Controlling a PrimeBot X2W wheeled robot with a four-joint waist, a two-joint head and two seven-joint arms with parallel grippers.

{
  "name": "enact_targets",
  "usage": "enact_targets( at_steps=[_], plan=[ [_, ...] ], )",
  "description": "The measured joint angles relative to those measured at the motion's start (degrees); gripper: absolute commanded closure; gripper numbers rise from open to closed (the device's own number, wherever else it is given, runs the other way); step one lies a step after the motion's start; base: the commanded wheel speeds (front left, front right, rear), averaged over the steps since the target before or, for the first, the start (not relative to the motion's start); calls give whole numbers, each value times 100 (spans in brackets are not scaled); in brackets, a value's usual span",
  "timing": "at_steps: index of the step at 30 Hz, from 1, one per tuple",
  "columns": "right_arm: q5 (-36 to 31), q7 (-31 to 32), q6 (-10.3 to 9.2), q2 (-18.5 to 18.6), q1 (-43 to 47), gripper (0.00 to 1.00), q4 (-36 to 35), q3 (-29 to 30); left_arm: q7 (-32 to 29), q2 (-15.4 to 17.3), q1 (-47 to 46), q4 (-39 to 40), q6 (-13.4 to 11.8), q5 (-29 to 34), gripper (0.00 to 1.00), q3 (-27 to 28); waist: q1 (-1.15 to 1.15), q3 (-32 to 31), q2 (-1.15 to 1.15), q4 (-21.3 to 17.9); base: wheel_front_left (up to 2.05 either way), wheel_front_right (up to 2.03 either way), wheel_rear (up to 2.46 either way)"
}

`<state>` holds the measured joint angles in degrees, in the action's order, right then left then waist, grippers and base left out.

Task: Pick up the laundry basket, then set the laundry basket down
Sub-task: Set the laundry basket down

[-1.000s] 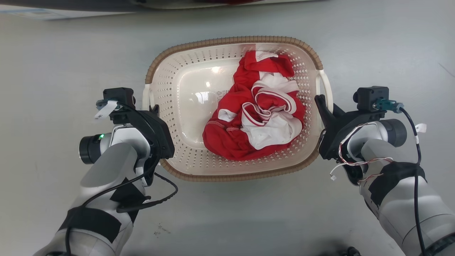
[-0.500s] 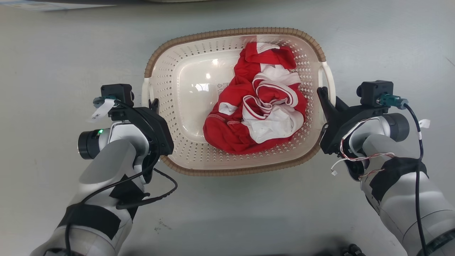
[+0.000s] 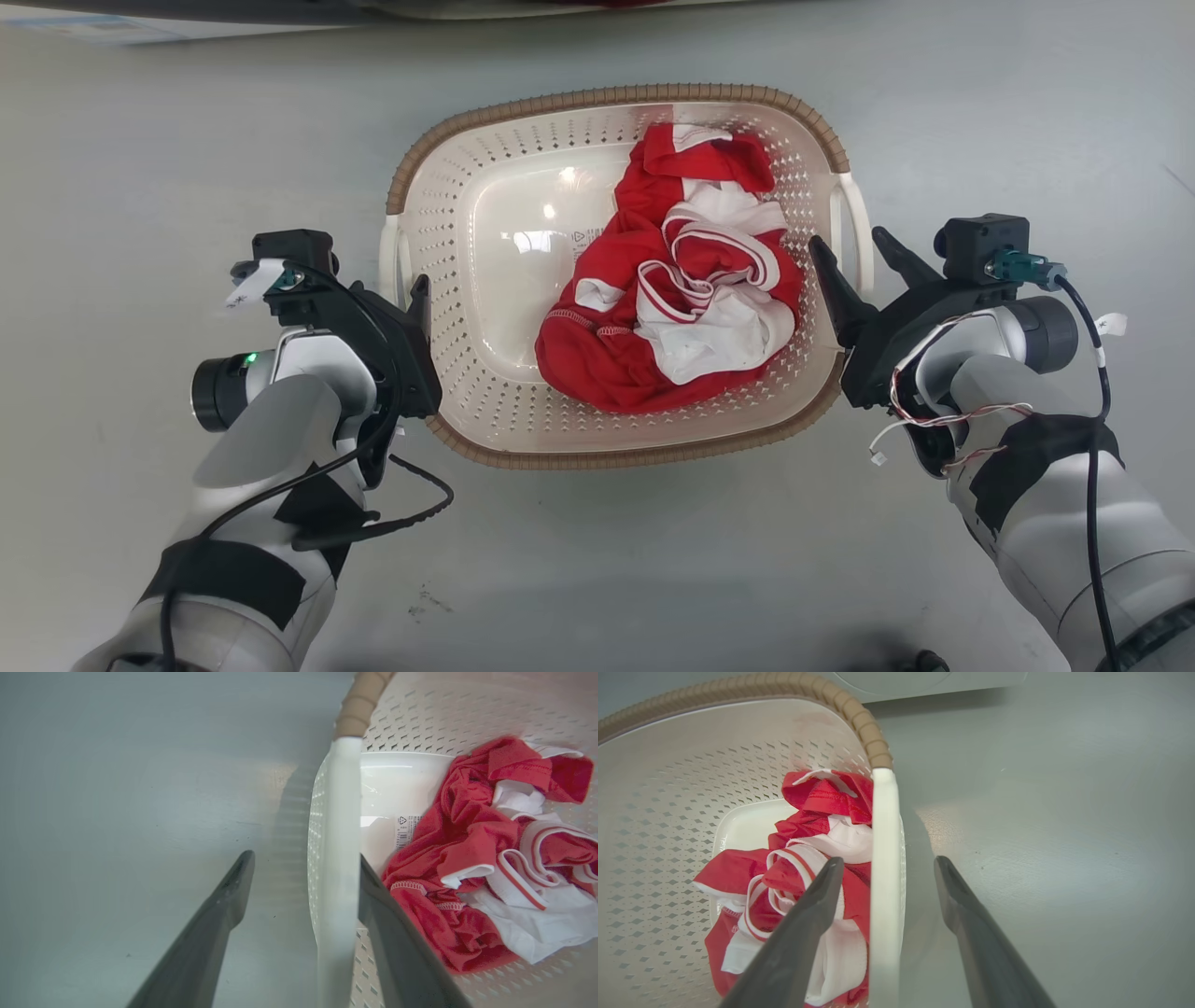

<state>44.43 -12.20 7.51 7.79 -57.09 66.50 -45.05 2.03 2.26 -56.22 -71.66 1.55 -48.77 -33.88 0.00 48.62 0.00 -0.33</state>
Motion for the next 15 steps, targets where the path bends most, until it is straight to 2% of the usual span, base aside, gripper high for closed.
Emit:
enact_targets(
  at_steps=[6,15],
  plan=[
    [51,-53,0,3,48,0,-52,-34,23,-9,51,-21,44,-10,0,-1,0,-188,0,20,0,0,0],
    [188,-197,0,80,388,0,-183,20,671,-13,327,-1,154,33,0,-62,0,-677,0,32,0,0,0]
  ],
)
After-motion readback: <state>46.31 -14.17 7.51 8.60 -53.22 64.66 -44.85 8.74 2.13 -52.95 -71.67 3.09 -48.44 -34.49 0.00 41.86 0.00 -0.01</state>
